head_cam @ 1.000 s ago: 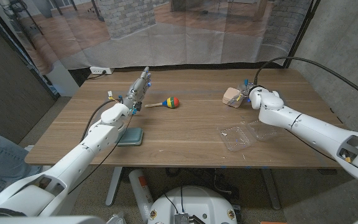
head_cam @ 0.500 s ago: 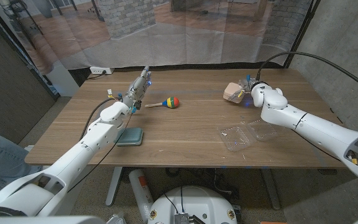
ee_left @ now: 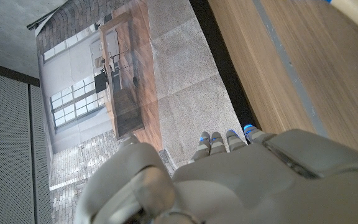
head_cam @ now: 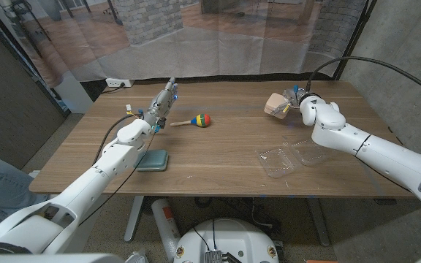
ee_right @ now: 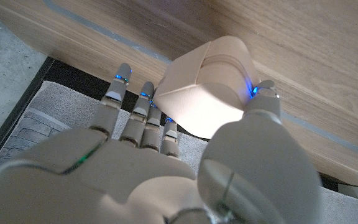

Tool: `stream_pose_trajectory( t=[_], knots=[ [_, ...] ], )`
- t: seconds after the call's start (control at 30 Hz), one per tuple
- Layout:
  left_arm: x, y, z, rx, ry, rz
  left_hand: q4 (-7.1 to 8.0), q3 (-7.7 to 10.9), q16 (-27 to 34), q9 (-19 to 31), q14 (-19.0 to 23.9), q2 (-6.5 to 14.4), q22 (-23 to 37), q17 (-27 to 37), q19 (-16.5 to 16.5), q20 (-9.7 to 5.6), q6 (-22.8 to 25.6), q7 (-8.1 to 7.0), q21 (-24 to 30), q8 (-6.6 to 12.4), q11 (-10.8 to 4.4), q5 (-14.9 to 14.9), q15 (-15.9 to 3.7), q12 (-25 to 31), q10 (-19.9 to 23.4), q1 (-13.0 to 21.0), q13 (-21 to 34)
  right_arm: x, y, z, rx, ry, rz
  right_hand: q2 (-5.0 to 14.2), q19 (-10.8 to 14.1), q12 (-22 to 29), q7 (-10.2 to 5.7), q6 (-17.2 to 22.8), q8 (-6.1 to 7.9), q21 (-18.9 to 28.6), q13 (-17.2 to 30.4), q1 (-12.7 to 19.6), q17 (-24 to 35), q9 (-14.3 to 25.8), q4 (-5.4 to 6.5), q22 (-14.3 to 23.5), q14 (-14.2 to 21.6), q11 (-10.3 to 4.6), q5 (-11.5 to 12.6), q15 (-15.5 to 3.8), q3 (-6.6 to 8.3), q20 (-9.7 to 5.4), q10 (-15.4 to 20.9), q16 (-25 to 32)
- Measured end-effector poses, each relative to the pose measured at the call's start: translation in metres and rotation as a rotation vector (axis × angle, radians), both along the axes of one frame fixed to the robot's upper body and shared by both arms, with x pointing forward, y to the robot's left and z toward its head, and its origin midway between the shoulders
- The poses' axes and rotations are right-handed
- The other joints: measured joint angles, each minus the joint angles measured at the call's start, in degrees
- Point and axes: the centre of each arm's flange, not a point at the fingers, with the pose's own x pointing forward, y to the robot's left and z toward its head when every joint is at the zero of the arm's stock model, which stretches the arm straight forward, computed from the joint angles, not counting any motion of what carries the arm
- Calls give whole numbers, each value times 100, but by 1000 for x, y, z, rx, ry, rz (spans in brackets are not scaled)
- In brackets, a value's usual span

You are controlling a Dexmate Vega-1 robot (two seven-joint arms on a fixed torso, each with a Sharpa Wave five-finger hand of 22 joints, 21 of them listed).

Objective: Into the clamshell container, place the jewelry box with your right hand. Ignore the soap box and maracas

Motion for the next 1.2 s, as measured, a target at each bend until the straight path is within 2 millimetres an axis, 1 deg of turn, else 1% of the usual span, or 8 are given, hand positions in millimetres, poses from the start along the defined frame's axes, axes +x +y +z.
stream_pose_trajectory(
  t=[0.23, 0.3, 0.4, 0.63, 0.7, 0.83, 0.93, 1.2],
  knots=[
    [-1, 0, 1, 3, -2, -1, 23, -23, 0, 0, 0, 0, 0, 0, 0, 0, 0, 0, 0, 0, 0, 0, 0, 0, 0, 0, 0, -11, -5, 0, -3, -28, 10, -2, 60, -2, 20, 20, 49, 0, 33, 2, -1, 24, -22, 0, 30, -1, -40, -12, 23, -60, 1, 0],
    [-1, 0, 1, 4, -3, -1, 23, -23, 0, 0, 0, 0, 0, 0, 0, 0, 0, 0, 0, 1, 0, 0, 0, 0, 0, 0, 0, -15, -7, -1, -5, -37, 17, -38, 81, -3, 41, 41, 58, 0, 50, 38, -1, 25, -24, 0, 50, -31, -77, -32, 24, -39, 9, -1],
    [-1, 0, 1, 5, -4, -2, -2, -48, 0, 0, 0, 0, 0, 0, 0, 0, 0, 0, 0, 1, 0, 0, 0, 0, 0, 0, 0, -20, -9, -1, -4, -51, 30, -44, 101, -3, 71, 71, 87, 0, 68, 44, -1, 49, -41, 0, 61, -32, -88, -43, 41, -59, 9, -1],
    [-2, -2, 1, 8, -4, -4, -2, -48, 0, 0, 0, 0, 0, 0, 0, 0, 0, 0, 0, 4, 0, 0, 0, 0, 0, 0, 0, -30, -13, -3, -10, -75, 62, -44, 104, -15, 95, 96, 91, 0, 90, 44, -3, 55, -62, 0, 82, -33, -129, -62, 63, -62, 10, -2],
    [-2, -2, 1, 9, -3, -5, -2, -48, 0, 0, 0, 0, 0, 0, 0, 0, 0, 0, 0, -18, 0, 0, 0, 0, 0, 0, 0, -33, -15, -4, -14, -82, 73, -44, 142, -15, 112, 113, 93, 0, 105, 44, -3, 56, -62, 0, 91, -33, -133, -53, 63, -101, 10, -2],
    [-3, -3, 0, 10, -3, -5, -2, -48, 0, 0, 0, 22, 0, 0, 0, 0, 0, 0, 0, -23, 0, 0, 0, 0, 0, 23, 0, -37, -17, -4, -17, -96, 84, -44, 142, -15, 113, 114, 132, 0, 113, 44, -3, 74, -86, 0, 91, -63, -133, -53, 87, -101, -20, -15],
    [-4, -3, 0, 10, -2, -5, -2, -48, 0, 0, 0, 22, 0, 0, 0, 0, 0, 0, 0, -23, 0, 0, 0, 0, 0, 22, 0, -41, -20, -6, -21, -105, 93, -61, 185, -15, 143, 144, 132, 0, 138, 61, -3, 78, -87, 0, 91, -63, -140, -53, 87, -144, -20, -29],
    [-5, -4, -1, 10, -3, -3, -1, -47, 0, 0, 0, 22, 0, 0, 0, 0, 0, 0, 0, -23, 0, -41, 0, 0, 0, 22, 0, -50, -27, -10, -25, -133, 117, -77, 202, -25, 184, 185, 169, 0, 163, 77, -2, 104, -86, 0, 91, -83, -173, -53, 87, -162, 0, -28]
  ],
)
